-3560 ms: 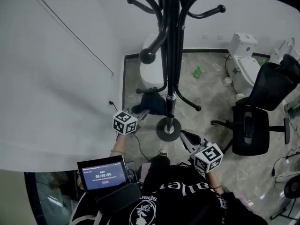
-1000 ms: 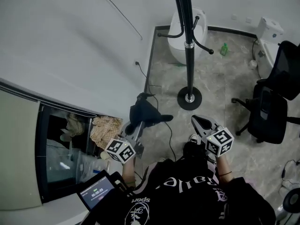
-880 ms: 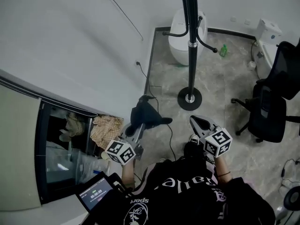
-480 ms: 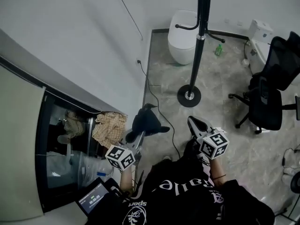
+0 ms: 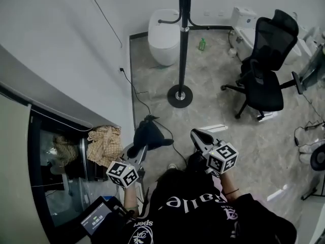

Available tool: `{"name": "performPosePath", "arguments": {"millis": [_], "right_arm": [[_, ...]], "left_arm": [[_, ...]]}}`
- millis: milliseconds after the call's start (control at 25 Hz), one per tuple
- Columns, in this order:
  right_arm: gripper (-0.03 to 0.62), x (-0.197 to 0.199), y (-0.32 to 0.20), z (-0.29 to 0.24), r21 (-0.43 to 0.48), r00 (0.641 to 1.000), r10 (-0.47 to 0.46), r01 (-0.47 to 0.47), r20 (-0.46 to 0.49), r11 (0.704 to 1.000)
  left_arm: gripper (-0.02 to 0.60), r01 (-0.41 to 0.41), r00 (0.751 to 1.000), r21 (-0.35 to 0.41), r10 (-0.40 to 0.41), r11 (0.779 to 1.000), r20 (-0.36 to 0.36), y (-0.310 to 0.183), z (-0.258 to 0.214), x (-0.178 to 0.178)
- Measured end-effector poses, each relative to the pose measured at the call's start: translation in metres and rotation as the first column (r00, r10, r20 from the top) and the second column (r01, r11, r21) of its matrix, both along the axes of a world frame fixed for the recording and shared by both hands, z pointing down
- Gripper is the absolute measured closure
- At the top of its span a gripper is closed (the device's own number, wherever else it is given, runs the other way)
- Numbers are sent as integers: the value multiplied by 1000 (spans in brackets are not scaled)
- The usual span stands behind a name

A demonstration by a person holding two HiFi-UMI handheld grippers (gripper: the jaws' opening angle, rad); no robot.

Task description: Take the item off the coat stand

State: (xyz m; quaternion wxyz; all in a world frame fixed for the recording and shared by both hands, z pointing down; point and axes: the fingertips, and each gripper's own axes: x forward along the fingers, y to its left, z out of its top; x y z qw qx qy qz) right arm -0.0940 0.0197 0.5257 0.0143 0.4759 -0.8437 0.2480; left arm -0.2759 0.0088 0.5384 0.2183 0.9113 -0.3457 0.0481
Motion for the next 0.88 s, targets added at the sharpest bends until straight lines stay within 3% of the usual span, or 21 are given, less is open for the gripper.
{"name": "performPosePath", "arguments": {"millis": [400, 880], "right_arm": [[577, 13, 35, -17, 40, 1000, -21, 21, -2, 999], [576, 101, 135, 2, 14, 997, -70, 70, -25, 997]], "left_arm": [[560, -24, 1000, -24, 24, 999, -14, 58, 4, 32], [560, 39, 999, -27, -40, 999, -24, 138, 5, 111]]}}
